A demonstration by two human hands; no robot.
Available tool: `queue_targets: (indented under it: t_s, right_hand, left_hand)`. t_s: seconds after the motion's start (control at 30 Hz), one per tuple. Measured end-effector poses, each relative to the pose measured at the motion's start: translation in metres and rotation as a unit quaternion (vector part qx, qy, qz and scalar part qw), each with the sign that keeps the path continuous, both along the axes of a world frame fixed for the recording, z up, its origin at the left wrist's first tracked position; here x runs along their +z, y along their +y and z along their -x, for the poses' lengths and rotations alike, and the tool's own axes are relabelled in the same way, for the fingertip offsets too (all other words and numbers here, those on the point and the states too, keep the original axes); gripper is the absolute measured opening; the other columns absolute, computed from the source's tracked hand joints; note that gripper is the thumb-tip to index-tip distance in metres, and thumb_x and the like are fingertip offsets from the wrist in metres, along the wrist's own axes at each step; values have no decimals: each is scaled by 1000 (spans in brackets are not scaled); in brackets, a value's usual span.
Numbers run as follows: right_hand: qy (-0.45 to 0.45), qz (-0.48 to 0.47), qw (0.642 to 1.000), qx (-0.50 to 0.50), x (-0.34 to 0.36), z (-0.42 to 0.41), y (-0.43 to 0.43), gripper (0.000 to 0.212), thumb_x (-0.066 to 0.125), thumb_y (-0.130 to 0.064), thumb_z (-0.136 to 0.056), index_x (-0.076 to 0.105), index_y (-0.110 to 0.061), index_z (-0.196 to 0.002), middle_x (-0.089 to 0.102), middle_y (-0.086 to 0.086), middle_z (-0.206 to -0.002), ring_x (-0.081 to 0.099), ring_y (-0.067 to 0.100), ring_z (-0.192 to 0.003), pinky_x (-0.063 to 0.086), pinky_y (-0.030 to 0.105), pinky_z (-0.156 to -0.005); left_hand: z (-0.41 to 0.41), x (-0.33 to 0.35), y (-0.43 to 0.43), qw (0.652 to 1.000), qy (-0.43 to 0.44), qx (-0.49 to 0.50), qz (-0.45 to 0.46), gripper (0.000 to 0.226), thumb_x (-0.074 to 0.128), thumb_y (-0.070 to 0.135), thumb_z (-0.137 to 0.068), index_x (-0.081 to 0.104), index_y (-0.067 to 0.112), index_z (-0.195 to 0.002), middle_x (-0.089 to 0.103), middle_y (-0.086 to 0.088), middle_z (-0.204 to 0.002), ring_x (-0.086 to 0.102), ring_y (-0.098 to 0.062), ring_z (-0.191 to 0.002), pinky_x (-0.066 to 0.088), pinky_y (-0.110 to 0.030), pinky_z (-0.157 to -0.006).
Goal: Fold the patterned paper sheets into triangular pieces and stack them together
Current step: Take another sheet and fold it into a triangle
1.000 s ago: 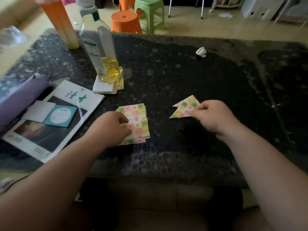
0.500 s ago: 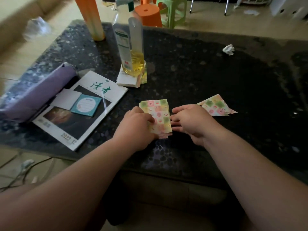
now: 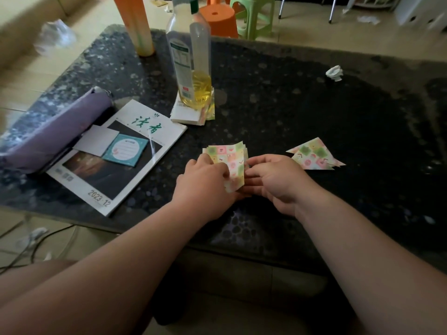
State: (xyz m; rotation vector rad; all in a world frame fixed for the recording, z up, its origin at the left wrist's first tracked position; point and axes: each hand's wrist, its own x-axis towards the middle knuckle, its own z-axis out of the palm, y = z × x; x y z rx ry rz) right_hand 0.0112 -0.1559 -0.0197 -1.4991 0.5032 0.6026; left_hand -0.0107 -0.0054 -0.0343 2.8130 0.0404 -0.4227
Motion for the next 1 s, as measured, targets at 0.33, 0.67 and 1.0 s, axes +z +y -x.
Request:
queue_targets:
  t_s: [0.33,0.67,1.0]
  right_hand:
    - [-52,73,996,18,1,-3,-5,18,69,-6,-94,68,-15,-109,75,11,-105,74,23,-96,64,42,-84]
    - [-49,-139,980,-132,34,20,-84,35,56,-20,-99,60,-10,-133,75,12,-101,73,21,-81,58,31,-63]
    - [-212,355,909,48,-4,89,-152,75,71,-9,-90,39,-40,-150,66,-10,-99,69,4,-79,54,21,-70]
  left_hand:
    - [-8,28,8,986,-125,44,98,19,57,35,-102,71,22,-100,63,7,-98,57,-11,-84,43,-29,-67]
    - [-4,50,-34,734,162,239,615,11,69,7,-94,63,11,-85,68,-7,-72,63,-15,-58,49,-26,-51]
    - [32,8,-95,752,249,290,537,73,79,-9,-79,47,17,-140,70,-22,-105,69,-21,-61,56,-30,-55]
